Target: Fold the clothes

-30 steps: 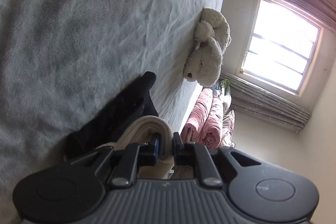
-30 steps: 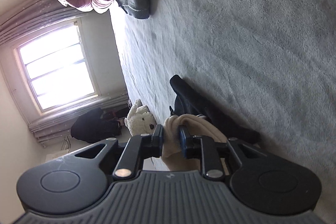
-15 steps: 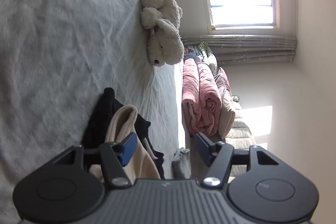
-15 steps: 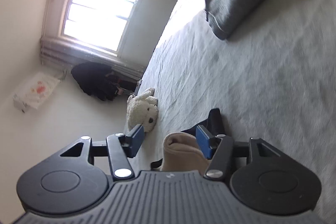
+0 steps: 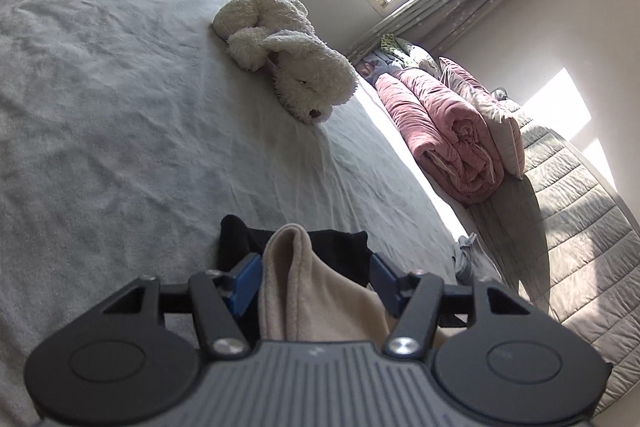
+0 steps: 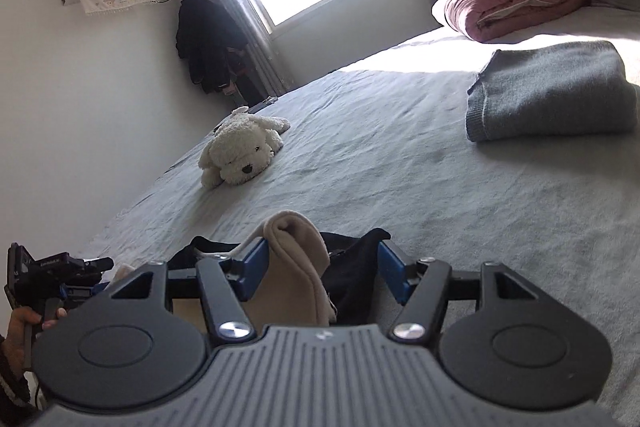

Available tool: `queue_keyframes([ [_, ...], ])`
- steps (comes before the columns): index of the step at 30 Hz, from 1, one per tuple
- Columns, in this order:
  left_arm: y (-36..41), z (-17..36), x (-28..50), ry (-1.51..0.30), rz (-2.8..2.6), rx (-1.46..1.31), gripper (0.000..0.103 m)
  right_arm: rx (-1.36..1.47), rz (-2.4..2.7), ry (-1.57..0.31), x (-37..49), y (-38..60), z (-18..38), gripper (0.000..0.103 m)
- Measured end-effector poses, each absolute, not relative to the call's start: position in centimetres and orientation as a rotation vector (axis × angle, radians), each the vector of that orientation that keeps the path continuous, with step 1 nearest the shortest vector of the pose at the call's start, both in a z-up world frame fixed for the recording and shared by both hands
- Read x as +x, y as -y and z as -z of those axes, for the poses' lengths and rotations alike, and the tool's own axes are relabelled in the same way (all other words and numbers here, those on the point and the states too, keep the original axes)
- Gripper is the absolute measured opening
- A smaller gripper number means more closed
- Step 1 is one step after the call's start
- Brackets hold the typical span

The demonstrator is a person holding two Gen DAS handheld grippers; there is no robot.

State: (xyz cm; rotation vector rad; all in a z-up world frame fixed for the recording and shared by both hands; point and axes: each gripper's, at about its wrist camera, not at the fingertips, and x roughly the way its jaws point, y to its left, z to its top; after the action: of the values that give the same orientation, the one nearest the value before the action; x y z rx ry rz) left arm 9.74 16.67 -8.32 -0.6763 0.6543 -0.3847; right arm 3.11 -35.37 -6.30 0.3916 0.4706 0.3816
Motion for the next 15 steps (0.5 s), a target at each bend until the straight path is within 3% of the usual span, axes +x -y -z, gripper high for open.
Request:
queue_keyframes([
  [6,-15.8,8.2,10.0,-0.637,0.376,-0.63,0.052,0.259,-0.436,-0.447,4.3,34.0,5.9,0.065],
  [9,-15.4,8.2,10.0,-0.635,0.373,-0.598,0.039,0.202,-0.445,-0.43,5.0,33.2,6.0,0.065],
  [12,-15.1,8.1,10.0,-0.634,0.37,-0.567,0.035,0.176,-0.481,-0.449,5.4,32.5,6.5,0.065],
  [15,-14.8,8.1,10.0,-0.632,0.368,-0.535,0.025,0.119,-0.505,-0.487,5.0,31.6,6.6,0.064],
])
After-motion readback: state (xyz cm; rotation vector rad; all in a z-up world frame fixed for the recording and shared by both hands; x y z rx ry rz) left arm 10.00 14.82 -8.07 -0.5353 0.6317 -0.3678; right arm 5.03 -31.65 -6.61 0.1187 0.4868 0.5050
